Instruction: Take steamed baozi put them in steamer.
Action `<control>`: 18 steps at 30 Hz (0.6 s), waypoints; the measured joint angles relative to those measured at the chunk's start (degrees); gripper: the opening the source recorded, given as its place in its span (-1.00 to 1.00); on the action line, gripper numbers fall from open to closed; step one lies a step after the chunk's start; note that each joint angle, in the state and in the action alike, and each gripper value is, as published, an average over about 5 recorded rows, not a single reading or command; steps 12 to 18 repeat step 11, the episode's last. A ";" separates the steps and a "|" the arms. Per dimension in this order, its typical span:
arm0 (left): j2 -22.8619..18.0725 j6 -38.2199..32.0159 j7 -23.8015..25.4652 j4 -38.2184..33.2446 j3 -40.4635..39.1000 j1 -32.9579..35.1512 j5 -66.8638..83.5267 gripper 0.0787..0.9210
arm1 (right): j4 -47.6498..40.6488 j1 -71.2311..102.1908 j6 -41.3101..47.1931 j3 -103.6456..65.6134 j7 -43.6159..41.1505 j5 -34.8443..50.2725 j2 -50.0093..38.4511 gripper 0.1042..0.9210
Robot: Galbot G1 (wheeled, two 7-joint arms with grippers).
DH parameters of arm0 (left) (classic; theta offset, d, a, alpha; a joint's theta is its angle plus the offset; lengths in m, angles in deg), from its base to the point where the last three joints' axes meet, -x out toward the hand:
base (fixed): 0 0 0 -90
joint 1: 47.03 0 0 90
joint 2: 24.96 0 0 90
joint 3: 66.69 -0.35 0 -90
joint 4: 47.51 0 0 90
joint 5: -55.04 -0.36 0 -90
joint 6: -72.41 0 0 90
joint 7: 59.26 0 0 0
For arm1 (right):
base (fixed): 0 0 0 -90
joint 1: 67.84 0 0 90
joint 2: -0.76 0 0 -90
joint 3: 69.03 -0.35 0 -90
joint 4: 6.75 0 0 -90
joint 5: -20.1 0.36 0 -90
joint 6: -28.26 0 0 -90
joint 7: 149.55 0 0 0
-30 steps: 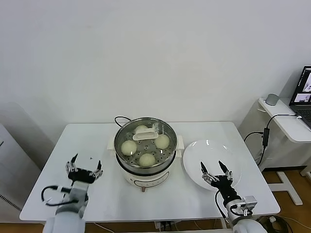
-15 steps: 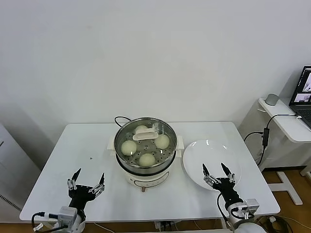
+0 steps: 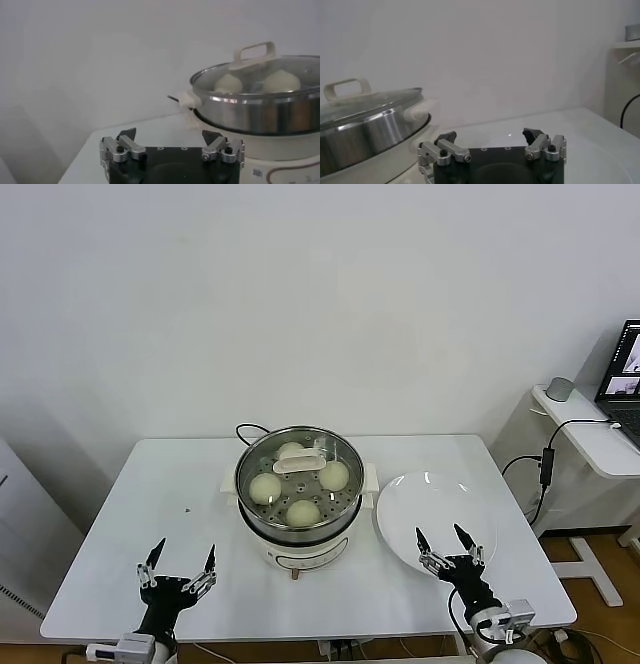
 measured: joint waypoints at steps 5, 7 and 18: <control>0.02 -0.86 -0.31 -0.12 -0.06 0.48 0.44 0.77 | 0.38 0.70 -0.15 -0.32 -0.56 -0.32 -0.12 0.76; -0.01 -1.07 -0.37 -0.23 -0.07 0.68 0.56 0.77 | 0.45 0.93 -0.23 -0.37 -0.71 -0.42 -0.15 0.76; -0.03 -1.30 -0.41 -0.44 -0.08 0.98 0.72 0.77 | 0.45 1.13 -0.39 -0.38 -0.83 -0.64 -0.14 0.76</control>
